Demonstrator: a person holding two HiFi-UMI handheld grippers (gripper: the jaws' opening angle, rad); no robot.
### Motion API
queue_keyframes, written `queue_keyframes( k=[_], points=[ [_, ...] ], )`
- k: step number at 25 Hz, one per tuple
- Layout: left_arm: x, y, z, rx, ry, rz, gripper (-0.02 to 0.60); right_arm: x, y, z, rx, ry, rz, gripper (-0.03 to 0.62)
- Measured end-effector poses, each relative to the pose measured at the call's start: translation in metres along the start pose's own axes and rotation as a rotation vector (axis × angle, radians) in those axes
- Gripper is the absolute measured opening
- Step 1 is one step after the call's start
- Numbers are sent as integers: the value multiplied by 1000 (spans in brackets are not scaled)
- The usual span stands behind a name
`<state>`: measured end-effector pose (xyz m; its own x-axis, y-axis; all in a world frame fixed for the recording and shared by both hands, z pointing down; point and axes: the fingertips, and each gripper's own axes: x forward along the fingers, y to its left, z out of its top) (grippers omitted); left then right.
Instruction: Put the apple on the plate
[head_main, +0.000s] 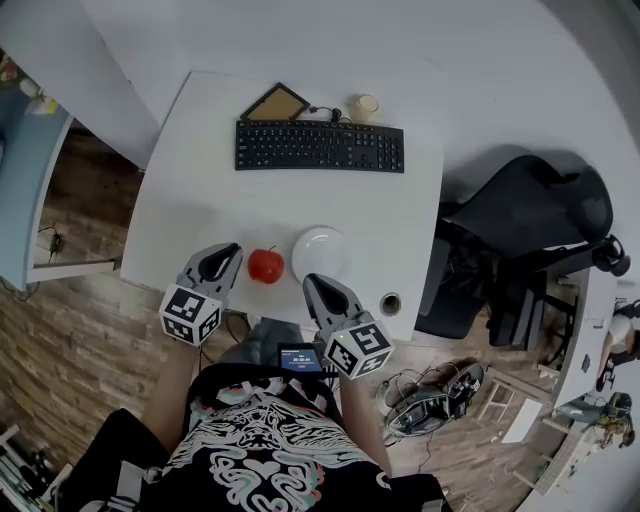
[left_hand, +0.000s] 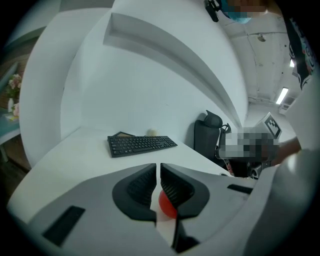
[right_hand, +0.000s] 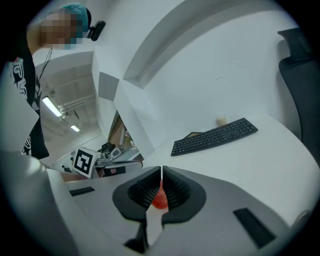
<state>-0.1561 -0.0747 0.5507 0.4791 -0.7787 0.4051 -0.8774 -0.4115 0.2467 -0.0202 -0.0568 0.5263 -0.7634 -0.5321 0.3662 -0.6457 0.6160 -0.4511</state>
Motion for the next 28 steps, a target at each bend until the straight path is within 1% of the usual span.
queue_keyframes(
  k=[4,7,8,9,10,11,12,13,14,16,20,23,24,26,28],
  points=[
    [10,3,-11,-29,46,-31,17,15,-5,-12,15,60,25,32],
    [15,4,-16,-51,64,-62,23,25,-9,-23,42,99,50,32],
    [17,5,-18,-65,71,-74,37,28,-10,-27,47,117,58,32],
    [19,5,-21,-83,82,-87,65,32,-11,-32,49,136,63,32],
    [21,5,-24,-103,95,-101,113,35,-11,-36,52,153,66,32],
    [23,5,-27,-122,110,-114,146,38,-12,-39,58,169,73,34],
    [25,4,-30,-138,124,-127,159,41,-12,-43,68,187,84,40],
    [27,4,-33,-156,139,-141,167,45,-11,-47,79,211,102,69],
    [30,3,-36,-178,153,-158,170,49,-10,-52,84,241,123,125],
    [34,2,-41,-238,183,-200,172,57,-7,-62,77,302,160,152],
    [42,1,-51,-331,250,-275,193,73,-4,-70,92,376,195,170],
    [43,2,-54,-462,275,-313,198,76,-6,-68,107,408,202,173],
    [42,2,-55,-494,284,-326,199,76,-5,-68,116,421,211,175],
    [41,1,-57,-522,307,-353,210,76,-3,-72,135,458,233,190],
    [41,-1,-59,-530,338,-385,227,75,-4,-78,156,500,256,213]
  ],
)
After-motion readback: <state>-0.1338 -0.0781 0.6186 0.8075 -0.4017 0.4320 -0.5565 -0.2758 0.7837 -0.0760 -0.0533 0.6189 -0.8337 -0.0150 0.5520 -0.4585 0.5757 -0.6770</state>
